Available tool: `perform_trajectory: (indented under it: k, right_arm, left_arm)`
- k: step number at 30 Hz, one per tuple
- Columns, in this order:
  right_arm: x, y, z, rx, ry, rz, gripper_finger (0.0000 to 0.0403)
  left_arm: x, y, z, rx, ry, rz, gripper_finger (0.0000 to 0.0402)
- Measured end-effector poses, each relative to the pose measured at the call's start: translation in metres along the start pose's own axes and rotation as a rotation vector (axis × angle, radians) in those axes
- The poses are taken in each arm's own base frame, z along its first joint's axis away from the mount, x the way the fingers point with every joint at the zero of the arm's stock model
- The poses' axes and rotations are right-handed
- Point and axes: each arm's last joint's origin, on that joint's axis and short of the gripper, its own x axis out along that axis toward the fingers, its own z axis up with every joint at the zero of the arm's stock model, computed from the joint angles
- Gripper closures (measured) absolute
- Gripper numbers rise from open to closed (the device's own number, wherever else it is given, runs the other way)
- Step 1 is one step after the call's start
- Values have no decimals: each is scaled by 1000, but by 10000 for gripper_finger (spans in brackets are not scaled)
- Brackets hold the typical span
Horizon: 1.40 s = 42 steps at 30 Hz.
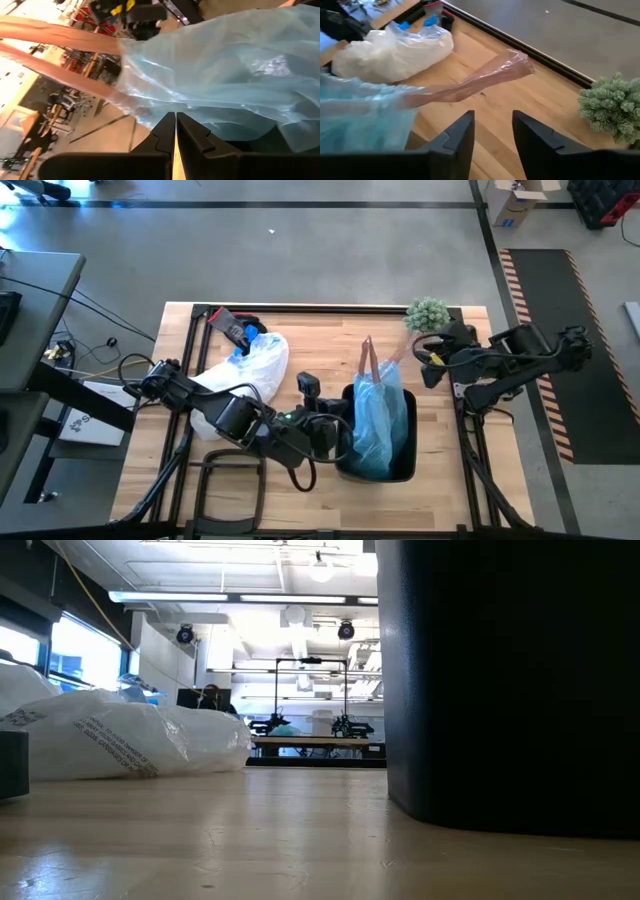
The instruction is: Place trash/remove bag and relplace
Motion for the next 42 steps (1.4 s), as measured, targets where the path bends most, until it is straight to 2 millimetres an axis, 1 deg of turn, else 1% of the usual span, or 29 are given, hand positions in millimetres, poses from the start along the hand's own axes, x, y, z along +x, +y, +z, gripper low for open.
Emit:
perform_trajectory:
  k: [3, 7, 11, 13, 15, 17, 19, 23, 27, 30, 33, 34, 35, 36, 38, 42]
  right_arm:
    - [7, 5, 0, 1, 1, 29, 251]
    - [15, 13, 1, -1, -23, 81, 188]
    - [23, 12, 3, 28, -42, 68, 129]
    - [29, 11, 3, 49, -46, 42, 115]
    - [35, 10, 3, 64, -52, 24, 115]
    - [42, 11, 3, 73, -69, 27, 126]
    - [48, 13, 5, 81, -77, 52, 147]
    - [59, 13, 8, 99, -47, 121, 198]
    - [70, 8, 7, 102, 5, 120, 249]
    - [74, 8, 6, 81, 31, 145, 294]
    - [73, 13, 9, 61, 21, 240, 353]
    - [72, 16, 12, 50, 17, 292, 375]
    - [71, 19, 14, 41, 11, 355, 388]
    - [68, 22, 17, 36, 0, 424, 394]
    - [61, 27, 23, 33, -31, 570, 392]
    - [34, 32, 31, -19, -156, 805, 401]
  left_arm:
    - [4, 1, -1, -18, -4, -33, 402]
    - [5, 1, -2, -17, -4, -47, 402]
    - [6, 2, -2, -17, -2, -47, 402]
    - [6, 1, -3, -15, -1, -49, 402]
    - [6, 1, -3, -16, 0, -48, 402]
    - [7, 2, -3, -17, 1, -46, 402]
    - [8, 3, -3, -20, 2, -43, 402]
    - [11, 5, -4, -24, 8, -37, 402]
    - [12, 6, -5, -28, 12, -34, 402]
    - [12, 6, -5, -33, 12, -34, 402]
    - [12, 6, -5, -32, 12, -34, 402]
    - [13, 6, -5, -32, 12, -34, 402]
    - [12, 6, -5, -33, 13, -32, 402]
    - [13, 6, -5, -32, 14, -30, 402]
    - [13, 6, -5, -32, 15, -27, 402]
    - [13, 6, -5, -32, 16, -26, 402]
